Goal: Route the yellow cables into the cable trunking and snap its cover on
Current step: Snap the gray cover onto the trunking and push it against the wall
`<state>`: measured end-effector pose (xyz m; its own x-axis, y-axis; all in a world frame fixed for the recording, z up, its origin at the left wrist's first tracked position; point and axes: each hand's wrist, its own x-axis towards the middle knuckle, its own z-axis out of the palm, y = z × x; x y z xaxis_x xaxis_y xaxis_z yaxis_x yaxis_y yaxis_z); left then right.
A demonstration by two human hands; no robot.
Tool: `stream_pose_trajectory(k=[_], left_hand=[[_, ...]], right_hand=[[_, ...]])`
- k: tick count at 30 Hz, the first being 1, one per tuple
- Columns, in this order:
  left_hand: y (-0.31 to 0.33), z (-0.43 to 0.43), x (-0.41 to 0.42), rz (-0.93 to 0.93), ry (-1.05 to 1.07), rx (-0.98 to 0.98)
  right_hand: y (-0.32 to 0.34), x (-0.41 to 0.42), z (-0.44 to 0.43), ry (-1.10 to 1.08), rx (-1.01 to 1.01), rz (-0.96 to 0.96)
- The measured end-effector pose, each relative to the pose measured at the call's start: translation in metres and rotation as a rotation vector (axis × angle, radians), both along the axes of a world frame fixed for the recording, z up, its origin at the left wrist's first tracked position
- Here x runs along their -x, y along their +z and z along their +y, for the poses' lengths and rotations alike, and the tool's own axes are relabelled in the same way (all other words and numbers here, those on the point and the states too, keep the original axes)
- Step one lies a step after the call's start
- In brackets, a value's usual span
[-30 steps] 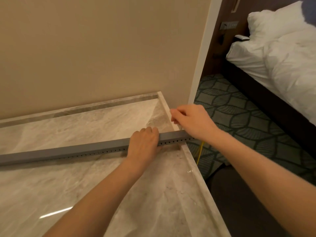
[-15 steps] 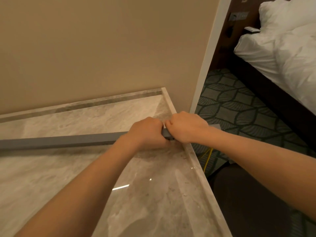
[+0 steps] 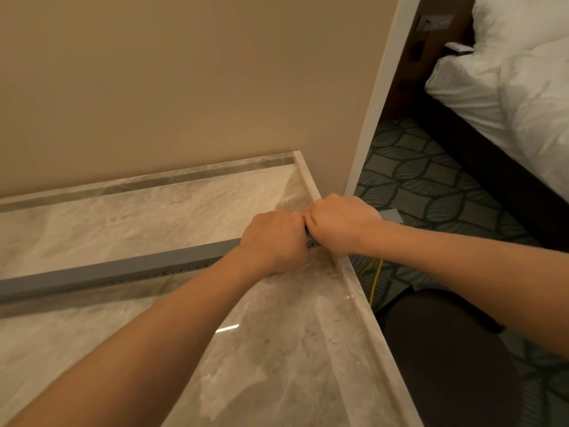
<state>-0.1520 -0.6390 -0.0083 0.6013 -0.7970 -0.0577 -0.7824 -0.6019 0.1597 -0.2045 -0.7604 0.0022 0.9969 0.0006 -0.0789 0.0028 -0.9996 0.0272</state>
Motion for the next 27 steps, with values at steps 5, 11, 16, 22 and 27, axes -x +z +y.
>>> stream_pose_trajectory(k=[5,11,16,22,27], left_hand=[[-0.003,0.0,0.002,0.013,0.02,-0.016],[0.001,0.0,0.0,0.033,0.017,-0.021],[0.009,0.003,0.0,0.071,0.007,0.032],[0.009,0.006,0.003,0.082,-0.035,-0.005],[0.011,0.013,0.0,-0.043,-0.084,-0.023]], right_hand=[[-0.004,0.001,0.0,-0.016,-0.038,-0.004],[-0.003,-0.001,0.001,-0.001,-0.036,-0.018],[0.02,-0.007,-0.014,-0.086,-0.496,0.341],[0.036,-0.004,-0.042,-0.176,-0.824,0.898],[0.034,0.004,-0.047,-0.162,-0.737,0.902]])
